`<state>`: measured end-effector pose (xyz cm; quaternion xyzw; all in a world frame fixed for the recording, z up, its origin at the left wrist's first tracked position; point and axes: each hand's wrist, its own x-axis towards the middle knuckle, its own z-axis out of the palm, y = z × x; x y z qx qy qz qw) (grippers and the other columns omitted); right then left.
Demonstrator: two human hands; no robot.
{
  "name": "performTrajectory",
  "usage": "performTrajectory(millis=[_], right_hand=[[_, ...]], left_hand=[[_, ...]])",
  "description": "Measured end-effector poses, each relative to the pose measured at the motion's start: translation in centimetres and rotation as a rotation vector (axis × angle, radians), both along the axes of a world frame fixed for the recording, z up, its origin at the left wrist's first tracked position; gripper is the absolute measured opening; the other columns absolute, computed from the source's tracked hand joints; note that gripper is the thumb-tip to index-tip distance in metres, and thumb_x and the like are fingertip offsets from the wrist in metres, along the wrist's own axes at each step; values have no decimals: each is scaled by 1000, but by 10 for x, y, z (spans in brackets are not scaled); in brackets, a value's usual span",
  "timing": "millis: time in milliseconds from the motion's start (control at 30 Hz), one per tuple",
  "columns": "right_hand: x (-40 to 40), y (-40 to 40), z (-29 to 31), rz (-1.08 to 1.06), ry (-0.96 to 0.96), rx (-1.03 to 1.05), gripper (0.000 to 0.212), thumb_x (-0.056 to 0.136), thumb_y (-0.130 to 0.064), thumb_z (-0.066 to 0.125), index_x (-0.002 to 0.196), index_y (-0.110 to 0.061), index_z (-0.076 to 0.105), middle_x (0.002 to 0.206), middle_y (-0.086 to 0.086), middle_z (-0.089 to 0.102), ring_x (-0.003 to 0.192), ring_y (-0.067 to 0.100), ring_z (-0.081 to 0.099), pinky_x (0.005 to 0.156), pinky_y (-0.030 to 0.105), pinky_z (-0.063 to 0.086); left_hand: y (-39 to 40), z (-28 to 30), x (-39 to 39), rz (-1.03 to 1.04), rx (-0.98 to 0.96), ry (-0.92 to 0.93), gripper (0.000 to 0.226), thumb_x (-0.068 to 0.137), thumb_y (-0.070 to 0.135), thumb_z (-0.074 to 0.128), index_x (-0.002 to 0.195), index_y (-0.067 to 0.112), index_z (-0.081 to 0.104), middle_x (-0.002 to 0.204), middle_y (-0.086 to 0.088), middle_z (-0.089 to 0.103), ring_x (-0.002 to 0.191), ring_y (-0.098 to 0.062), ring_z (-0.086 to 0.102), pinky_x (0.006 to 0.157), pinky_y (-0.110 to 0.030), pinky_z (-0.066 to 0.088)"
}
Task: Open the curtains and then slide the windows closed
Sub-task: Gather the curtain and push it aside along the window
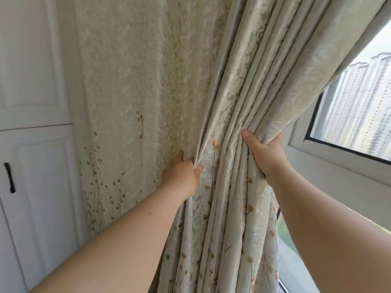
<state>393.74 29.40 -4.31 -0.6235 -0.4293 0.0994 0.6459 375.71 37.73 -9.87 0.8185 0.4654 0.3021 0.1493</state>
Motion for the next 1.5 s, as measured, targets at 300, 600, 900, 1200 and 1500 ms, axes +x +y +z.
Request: performTrajectory(millis=[300,600,900,1200,1500], right_hand=[[-49,152,12,28,55,-34,112,43,-78,71,137,-44,21,122,-6,54,109,23,54,99,48,42],[-134,305,20,139,69,-17,128,35,-84,67,143,-33,19,124,-5,54,111,23,53,100,48,41],[-217,457,17,349,45,4,106,51,-78,67,140,-36,26,122,-10,54,106,16,54,90,37,44],[-328,576,1,366,-108,-1,50,83,-56,53,124,-30,41,80,-24,45,83,15,47,75,29,37],[-455,654,4,539,-229,-148,56,91,-53,41,137,-22,36,129,12,51,108,32,52,85,34,42]], left_hand=[[157,7,-51,-41,184,23,48,92,45,33,124,15,52,149,-7,23,132,-31,18,109,-46,17],[282,21,-152,239,550,-209,103,64,62,62,140,35,-4,150,2,-2,134,-20,-2,110,-46,2],[408,15,-244,352,173,-400,95,72,55,63,141,31,3,147,-9,27,130,-30,31,105,-45,29],[481,-1,-342,543,218,-177,36,92,27,39,125,13,41,111,-14,61,96,-32,58,73,-31,41],[519,2,-414,692,72,-148,38,85,11,44,121,1,34,112,-25,57,98,-38,55,81,-38,45]])
